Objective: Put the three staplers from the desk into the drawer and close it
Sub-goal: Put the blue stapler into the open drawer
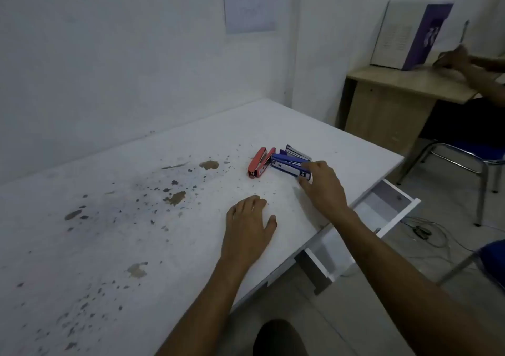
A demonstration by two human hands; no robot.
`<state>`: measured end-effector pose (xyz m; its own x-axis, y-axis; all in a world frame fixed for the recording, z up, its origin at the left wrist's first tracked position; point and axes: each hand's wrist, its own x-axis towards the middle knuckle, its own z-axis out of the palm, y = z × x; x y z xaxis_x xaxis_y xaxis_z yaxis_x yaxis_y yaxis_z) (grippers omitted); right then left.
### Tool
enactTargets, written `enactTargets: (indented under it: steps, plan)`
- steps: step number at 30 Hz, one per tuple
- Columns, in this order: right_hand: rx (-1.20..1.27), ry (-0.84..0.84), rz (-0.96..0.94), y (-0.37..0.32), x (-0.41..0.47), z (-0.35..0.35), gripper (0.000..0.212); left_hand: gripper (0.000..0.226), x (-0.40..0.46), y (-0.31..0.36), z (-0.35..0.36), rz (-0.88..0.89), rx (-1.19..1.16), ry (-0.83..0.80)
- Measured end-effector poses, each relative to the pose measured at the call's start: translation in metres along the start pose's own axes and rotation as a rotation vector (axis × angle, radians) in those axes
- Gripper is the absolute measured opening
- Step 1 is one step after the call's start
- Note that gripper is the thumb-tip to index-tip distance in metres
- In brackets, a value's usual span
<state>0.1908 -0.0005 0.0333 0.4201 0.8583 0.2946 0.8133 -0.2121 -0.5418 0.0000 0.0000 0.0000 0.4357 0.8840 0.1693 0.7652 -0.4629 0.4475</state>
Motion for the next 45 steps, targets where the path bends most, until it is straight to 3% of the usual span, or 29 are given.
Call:
enactTargets:
  steps: [10,17,21,27,40,45]
  plan:
    - [0.04,-0.036,0.088,0.001,-0.004,0.006,0.024,0.051,0.004,-0.004,0.006,0.003,0.032,0.052]
    - [-0.005,0.039,-0.036,0.008,-0.06,-0.003,0.024,0.053,0.005,-0.004,0.006,-0.019,0.04,0.031]
    - [0.062,-0.091,0.003,0.007,-0.07,-0.004,0.019,0.055,0.006,-0.004,0.005,-0.035,0.029,0.014]
    - [0.07,-0.108,0.054,-0.004,-0.068,-0.003,0.042,0.058,0.003,-0.006,0.004,0.008,0.011,-0.009]
    - [0.528,-0.04,0.236,0.015,-0.132,-0.048,0.027,0.066,-0.009,-0.008,0.006,0.168,0.022,-0.069]
    - [0.534,-0.002,0.262,0.035,-0.162,-0.076,0.025,0.064,-0.008,-0.009,0.006,0.191,-0.003,-0.044]
